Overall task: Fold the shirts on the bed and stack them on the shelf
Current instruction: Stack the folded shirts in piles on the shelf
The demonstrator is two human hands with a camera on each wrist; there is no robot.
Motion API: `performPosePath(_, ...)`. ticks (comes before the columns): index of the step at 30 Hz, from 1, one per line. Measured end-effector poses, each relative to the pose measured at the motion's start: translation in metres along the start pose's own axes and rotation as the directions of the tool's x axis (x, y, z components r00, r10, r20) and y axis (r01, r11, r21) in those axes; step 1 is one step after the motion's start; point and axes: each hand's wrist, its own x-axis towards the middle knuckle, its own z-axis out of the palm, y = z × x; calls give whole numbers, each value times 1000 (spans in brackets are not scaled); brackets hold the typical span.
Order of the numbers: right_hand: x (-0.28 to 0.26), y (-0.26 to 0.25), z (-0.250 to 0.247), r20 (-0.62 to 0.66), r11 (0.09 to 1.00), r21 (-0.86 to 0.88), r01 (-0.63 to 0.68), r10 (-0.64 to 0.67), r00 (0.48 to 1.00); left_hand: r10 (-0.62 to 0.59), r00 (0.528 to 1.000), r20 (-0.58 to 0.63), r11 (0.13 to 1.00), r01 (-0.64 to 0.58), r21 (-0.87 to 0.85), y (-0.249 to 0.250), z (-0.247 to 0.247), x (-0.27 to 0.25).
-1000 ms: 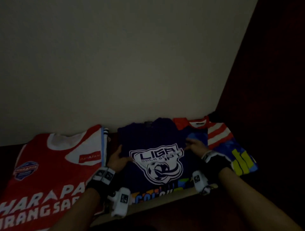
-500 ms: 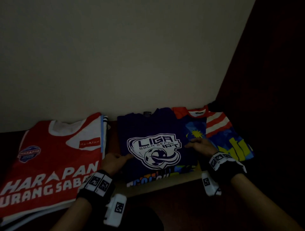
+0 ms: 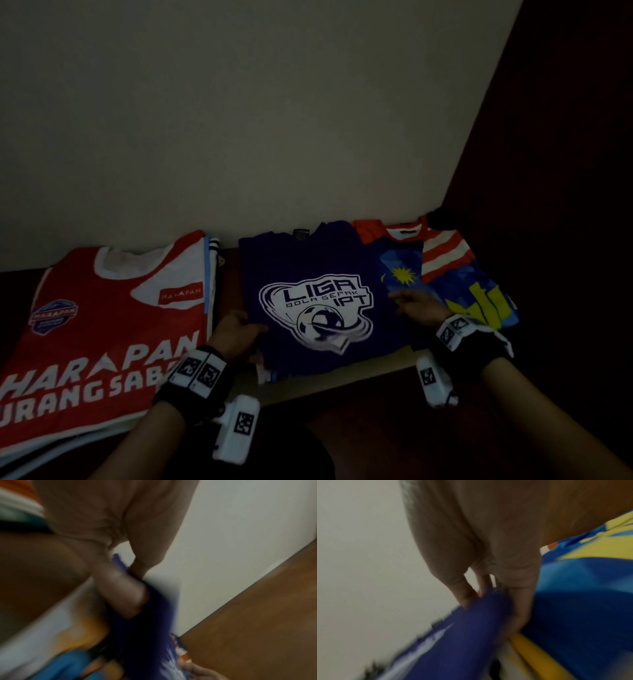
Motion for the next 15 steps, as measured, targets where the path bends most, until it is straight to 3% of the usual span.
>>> performPosePath(4, 8, 6, 8, -71, 999, -6, -49, 49, 996, -57, 998, -34, 994, 54, -92, -9, 2, 13)
performPosePath(6, 18, -2, 9, -95, 997, 18, -74, 76, 993, -37, 997, -63, 997, 33, -70, 4, 0, 23)
performPosePath(15, 87, -65, 8, -123, 967, -196, -165, 143, 982, -31, 994, -102, 999, 34, 26, 59, -16, 98)
